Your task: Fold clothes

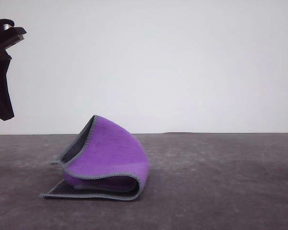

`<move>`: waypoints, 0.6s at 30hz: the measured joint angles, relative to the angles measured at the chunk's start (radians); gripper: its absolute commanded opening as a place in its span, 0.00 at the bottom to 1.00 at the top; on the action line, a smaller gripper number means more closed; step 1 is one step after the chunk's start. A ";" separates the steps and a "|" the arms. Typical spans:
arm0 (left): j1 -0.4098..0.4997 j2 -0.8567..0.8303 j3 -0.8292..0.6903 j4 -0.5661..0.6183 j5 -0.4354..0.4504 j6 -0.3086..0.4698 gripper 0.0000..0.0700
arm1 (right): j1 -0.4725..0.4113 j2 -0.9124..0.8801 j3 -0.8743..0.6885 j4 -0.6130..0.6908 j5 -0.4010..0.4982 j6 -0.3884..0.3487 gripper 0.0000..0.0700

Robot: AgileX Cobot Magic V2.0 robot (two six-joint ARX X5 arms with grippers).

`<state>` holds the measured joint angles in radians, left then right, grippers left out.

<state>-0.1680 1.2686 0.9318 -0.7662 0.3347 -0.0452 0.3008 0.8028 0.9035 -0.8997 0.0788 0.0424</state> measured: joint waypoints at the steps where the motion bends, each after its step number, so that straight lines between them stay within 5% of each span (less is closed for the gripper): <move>1: 0.000 0.000 0.000 0.000 0.000 0.000 0.01 | 0.000 0.000 0.000 0.000 0.000 0.001 0.00; 13: 0.000 -0.002 0.000 0.000 0.000 0.000 0.01 | 0.000 0.000 0.000 0.000 0.000 0.007 0.00; 18: 0.005 -0.072 -0.012 0.052 0.000 0.081 0.01 | 0.000 0.000 0.000 0.000 0.000 0.007 0.00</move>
<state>-0.1630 1.1964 0.9202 -0.7139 0.3344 0.0362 0.3008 0.8028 0.9035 -0.8996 0.0788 0.0494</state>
